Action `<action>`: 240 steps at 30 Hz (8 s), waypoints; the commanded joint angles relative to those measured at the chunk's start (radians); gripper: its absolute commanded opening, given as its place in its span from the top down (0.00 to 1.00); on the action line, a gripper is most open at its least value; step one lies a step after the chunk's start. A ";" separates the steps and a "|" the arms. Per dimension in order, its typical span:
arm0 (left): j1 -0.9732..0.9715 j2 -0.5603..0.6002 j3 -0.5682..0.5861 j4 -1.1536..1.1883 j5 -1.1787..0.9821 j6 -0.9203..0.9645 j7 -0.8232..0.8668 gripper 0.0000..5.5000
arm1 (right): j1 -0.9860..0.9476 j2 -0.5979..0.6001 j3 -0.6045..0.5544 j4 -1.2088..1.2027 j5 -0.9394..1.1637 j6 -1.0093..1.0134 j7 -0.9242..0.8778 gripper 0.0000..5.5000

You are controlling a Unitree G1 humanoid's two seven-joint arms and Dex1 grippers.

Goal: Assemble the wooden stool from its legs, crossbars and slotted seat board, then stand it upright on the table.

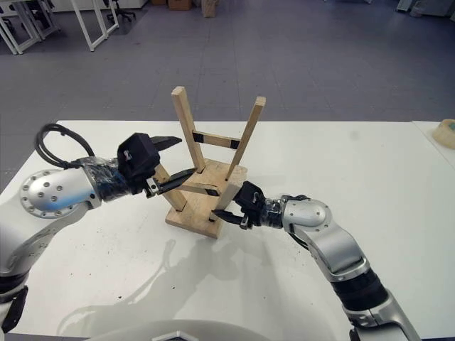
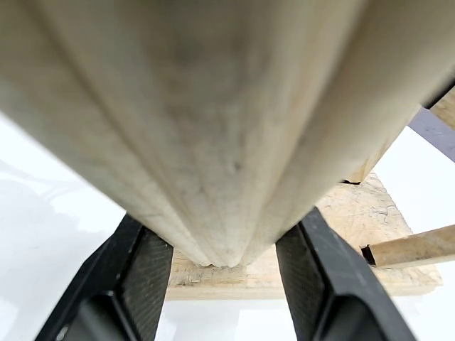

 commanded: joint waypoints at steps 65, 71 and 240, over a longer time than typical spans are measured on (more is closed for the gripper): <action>0.081 -0.397 0.331 0.298 0.468 -0.687 0.149 0.43 | -0.257 0.146 -0.529 -0.318 0.547 0.462 -0.171 0.36; 0.065 -0.394 0.408 0.341 0.527 -0.705 0.241 0.43 | -0.309 0.111 -0.497 -0.074 0.355 0.349 -0.324 0.36; 0.551 0.038 0.397 0.282 -0.150 0.061 -0.685 0.31 | 0.212 -0.497 -0.310 0.420 0.085 0.232 0.735 0.14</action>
